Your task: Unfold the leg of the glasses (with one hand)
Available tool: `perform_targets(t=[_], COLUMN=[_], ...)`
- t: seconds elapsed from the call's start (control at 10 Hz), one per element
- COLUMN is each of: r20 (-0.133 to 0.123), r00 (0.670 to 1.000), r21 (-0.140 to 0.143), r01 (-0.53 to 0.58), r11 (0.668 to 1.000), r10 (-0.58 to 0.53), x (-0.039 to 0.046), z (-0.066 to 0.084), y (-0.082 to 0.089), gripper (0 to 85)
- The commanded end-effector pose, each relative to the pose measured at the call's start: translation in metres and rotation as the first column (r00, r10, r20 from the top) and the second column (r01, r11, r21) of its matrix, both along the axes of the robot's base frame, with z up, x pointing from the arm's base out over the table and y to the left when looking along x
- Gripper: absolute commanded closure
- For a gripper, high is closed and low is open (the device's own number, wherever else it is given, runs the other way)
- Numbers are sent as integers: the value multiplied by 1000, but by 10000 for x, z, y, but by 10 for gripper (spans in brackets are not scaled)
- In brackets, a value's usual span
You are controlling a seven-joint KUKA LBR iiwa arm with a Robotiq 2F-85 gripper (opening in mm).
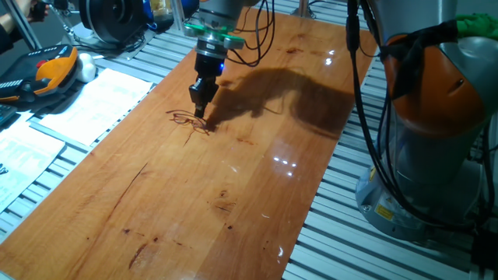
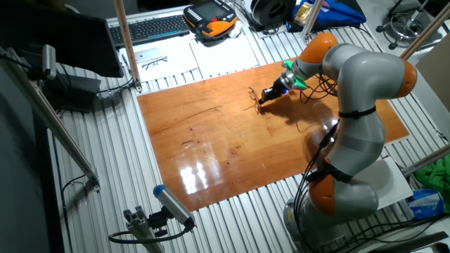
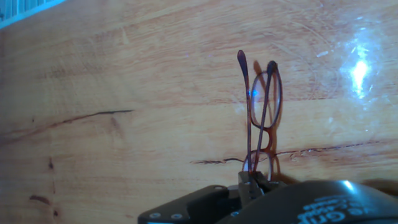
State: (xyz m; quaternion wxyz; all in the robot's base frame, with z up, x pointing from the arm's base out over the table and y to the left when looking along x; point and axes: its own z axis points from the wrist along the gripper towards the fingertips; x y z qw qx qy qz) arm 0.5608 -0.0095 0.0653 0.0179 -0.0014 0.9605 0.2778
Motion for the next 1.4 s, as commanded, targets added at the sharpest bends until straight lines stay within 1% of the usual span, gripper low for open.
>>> perform_targets(t=[0.0,0.1,0.2,0.5,0.7,0.8,0.9,1.0,1.1,1.2,1.3], r20=[-1,-4,-3,2,16,22,29,31,33,35,39], r00=[1000,1000,1000,1000,1000,1000,999,999,999,999,998], r21=[-2,-8,-26,-92,-139,-156,-188,-208,-217,-232,-256], r01=[2,7,6,1,-10,-13,-23,-26,-26,-27,-32], r11=[1000,1000,1000,996,990,988,982,978,976,972,966], r10=[-2,-7,-6,0,12,17,29,33,34,36,43], x=[4,8,11,12,5,-3,-10,-12,-15,-19,-21], z=[27,93,148,330,395,422,466,507,543,578,617], y=[2,10,11,15,27,27,19,15,12,11,10], gripper=[850,850,850,850,850,850,850,850,850,850,850])
